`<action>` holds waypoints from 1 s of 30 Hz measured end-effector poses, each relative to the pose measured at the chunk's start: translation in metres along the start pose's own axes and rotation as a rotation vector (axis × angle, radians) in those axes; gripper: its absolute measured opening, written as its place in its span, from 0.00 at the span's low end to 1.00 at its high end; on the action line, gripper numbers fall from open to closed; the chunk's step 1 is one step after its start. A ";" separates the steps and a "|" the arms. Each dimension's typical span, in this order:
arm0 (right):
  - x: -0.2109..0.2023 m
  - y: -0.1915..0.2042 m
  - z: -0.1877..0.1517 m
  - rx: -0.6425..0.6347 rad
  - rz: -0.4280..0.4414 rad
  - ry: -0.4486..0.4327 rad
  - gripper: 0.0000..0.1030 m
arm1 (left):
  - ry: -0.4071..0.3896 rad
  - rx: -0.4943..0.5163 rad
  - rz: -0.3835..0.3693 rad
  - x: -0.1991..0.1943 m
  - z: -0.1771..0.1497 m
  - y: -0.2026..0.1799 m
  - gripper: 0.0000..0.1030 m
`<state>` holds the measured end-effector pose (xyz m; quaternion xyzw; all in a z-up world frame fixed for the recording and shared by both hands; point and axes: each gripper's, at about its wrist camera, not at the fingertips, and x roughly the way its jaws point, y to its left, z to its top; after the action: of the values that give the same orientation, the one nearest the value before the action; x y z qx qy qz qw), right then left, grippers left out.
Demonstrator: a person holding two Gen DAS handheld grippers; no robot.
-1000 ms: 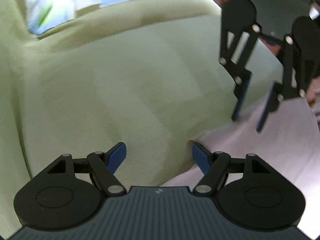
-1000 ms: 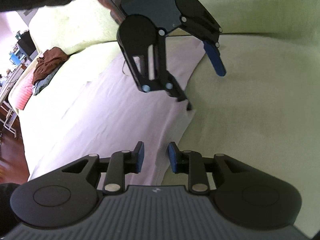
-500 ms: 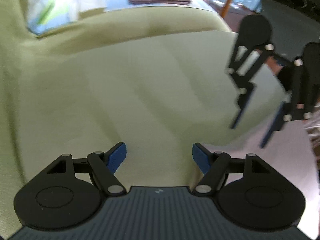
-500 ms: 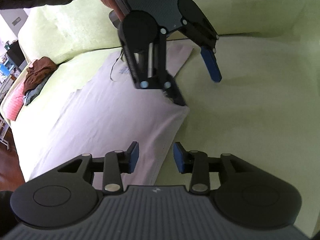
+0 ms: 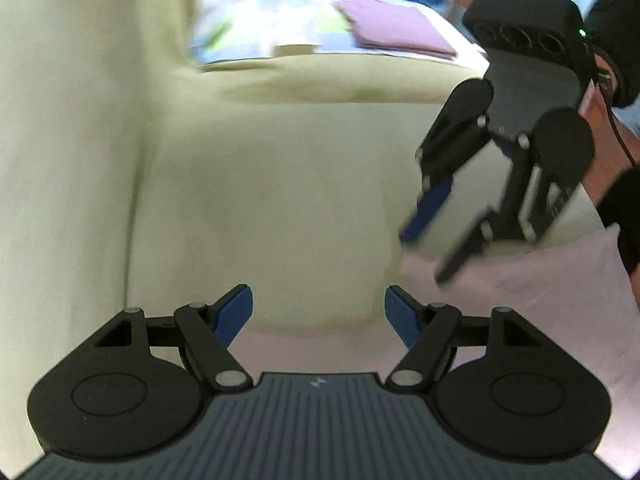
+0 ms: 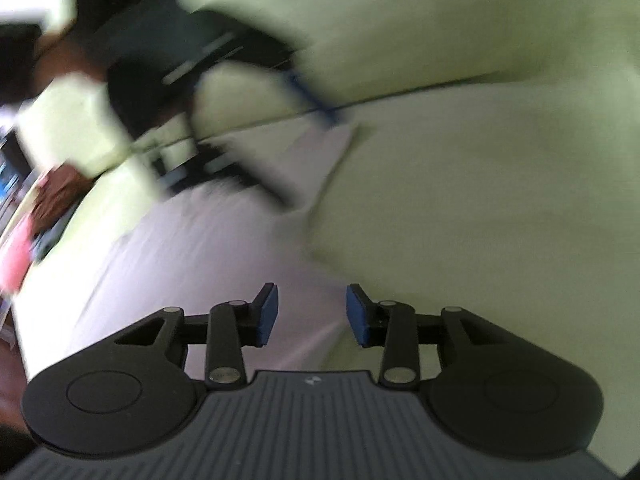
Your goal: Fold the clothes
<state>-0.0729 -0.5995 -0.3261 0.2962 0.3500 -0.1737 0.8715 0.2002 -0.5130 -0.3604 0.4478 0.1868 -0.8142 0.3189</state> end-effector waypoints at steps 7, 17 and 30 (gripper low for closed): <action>-0.006 0.044 -0.031 -0.038 0.005 0.003 0.35 | -0.056 -0.285 0.124 -0.035 -0.082 -0.039 0.72; -0.018 0.077 -0.095 -0.081 -0.157 -0.087 0.34 | -0.155 -0.394 0.220 -0.041 -0.158 -0.113 0.72; -0.060 0.173 -0.178 -0.161 -0.355 0.006 0.38 | -0.244 -0.643 0.391 -0.101 -0.204 -0.266 0.75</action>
<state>-0.1168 -0.3477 -0.3184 0.1598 0.4120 -0.2954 0.8470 0.1815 -0.1636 -0.3781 0.2521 0.3042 -0.6855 0.6116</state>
